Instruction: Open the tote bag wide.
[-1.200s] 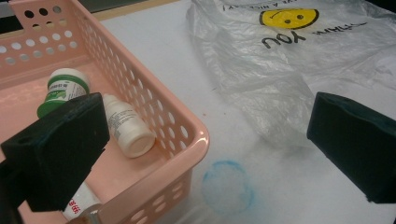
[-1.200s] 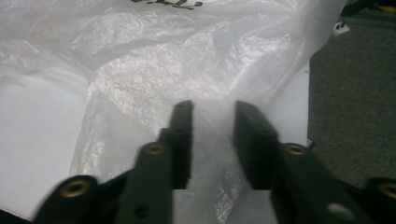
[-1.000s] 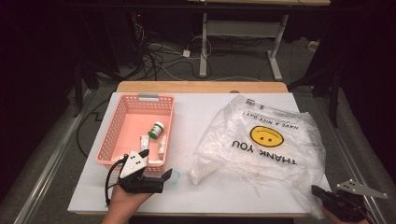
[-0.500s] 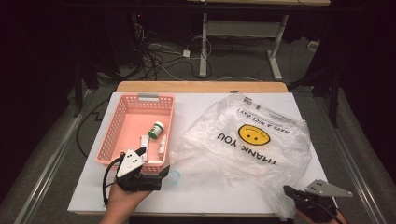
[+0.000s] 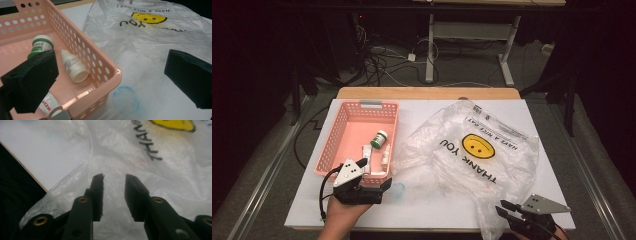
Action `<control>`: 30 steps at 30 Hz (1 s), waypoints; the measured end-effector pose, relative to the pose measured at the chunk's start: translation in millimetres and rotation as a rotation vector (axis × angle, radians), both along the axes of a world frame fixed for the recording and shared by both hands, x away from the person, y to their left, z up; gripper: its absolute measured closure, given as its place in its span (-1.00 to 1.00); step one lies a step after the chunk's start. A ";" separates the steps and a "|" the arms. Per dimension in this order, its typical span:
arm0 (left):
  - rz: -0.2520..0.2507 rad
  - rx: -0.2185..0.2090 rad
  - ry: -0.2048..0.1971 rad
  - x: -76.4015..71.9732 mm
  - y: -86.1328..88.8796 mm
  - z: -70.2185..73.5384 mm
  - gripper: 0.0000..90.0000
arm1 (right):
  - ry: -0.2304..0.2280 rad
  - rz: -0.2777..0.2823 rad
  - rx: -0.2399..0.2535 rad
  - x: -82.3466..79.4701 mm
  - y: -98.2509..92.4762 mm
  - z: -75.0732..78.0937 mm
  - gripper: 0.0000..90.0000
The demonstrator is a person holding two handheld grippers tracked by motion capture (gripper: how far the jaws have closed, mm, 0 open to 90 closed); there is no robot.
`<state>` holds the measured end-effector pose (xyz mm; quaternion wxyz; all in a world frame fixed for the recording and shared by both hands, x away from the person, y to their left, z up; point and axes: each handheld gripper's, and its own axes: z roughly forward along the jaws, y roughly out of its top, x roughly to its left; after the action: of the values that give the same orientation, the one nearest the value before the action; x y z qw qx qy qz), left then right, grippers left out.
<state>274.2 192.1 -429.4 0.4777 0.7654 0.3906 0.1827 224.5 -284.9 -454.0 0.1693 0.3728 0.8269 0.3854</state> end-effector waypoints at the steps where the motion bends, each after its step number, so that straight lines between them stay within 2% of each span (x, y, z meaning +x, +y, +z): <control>1: 0.001 -0.001 0.002 0.3 -0.3 -0.5 -1.00 | -0.011 -0.009 0.015 -1.3 -3.3 3.0 0.48; 5: -0.004 0.000 0.006 0.9 -1.5 -2.1 -1.00 | -0.054 -0.055 0.062 -3.7 -18.8 14.4 0.39; 6: -0.002 0.001 0.004 0.7 -2.1 -2.3 -1.00 | -0.073 -0.096 0.068 0.0 -27.6 18.1 0.37; 9: 0.000 -0.006 -0.003 -0.2 -3.9 -1.7 -1.00 | -0.095 -0.169 0.039 18.9 -42.7 19.0 0.36; 10: -0.003 -0.003 -0.003 -0.3 -4.6 -1.3 -1.00 | -0.095 -0.169 0.039 18.9 -42.7 19.0 0.36; 11: -0.005 -0.004 -0.005 -0.6 -5.7 -1.2 -1.00 | -0.097 -0.221 0.020 39.0 -56.4 17.7 0.36; 12: -0.008 0.001 -0.006 -0.8 -6.6 -1.2 -1.00 | -0.096 -0.255 0.022 49.5 -63.8 17.0 0.36; 13: -0.010 0.006 -0.008 -1.2 -7.5 -1.1 -1.00 | -0.096 -0.255 0.022 49.5 -63.8 17.0 0.36; 14: -0.012 0.008 -0.010 -1.6 -8.2 -1.0 -1.00 | -0.093 -0.283 0.026 60.9 -71.8 16.2 0.36; 15: -0.015 0.010 -0.011 -1.8 -8.6 -0.8 -1.00 | -0.088 -0.329 0.031 81.5 -84.1 14.9 0.33; 16: -0.016 0.010 -0.013 -1.9 -8.9 -0.6 -1.00 | -0.088 -0.329 0.031 81.5 -84.1 14.9 0.33; 18: -0.017 0.007 -0.016 -1.9 -8.7 -0.1 -1.00 | -0.084 -0.367 0.050 100.2 -93.4 13.8 0.30; 19: -0.018 0.008 -0.016 -1.6 -8.6 -0.1 -1.00 | -0.072 -0.409 0.072 117.5 -101.3 13.0 0.22; 20: -0.018 0.007 -0.016 -1.3 -8.4 -0.3 -1.00 | -0.072 -0.409 0.072 117.5 -101.3 13.0 0.22; 22: -0.021 0.008 -0.012 -0.6 -8.2 -1.2 -1.00 | -0.058 -0.446 0.085 134.7 -108.5 11.5 0.12; 24: -0.023 0.007 -0.009 -0.4 -8.3 -1.7 -1.00 | -0.024 -0.482 0.091 150.7 -113.0 9.3 0.03; 27: -0.033 0.007 -0.012 -0.8 -9.6 -1.5 -1.00 | 0.014 -0.507 0.088 171.8 -116.3 3.8 -0.02; 29: -0.039 0.008 -0.014 -1.5 -10.6 -1.2 -1.00 | 0.029 -0.519 0.070 182.5 -116.0 -0.5 -0.02; 30: -0.041 0.008 -0.015 -1.8 -11.3 -1.1 -1.00 | 0.035 -0.526 0.077 186.8 -116.4 -2.5 -0.02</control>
<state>272.5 180.8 -430.5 0.4813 0.7736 0.3705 0.1802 411.4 -401.4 -456.5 0.2348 0.5879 0.6890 0.3529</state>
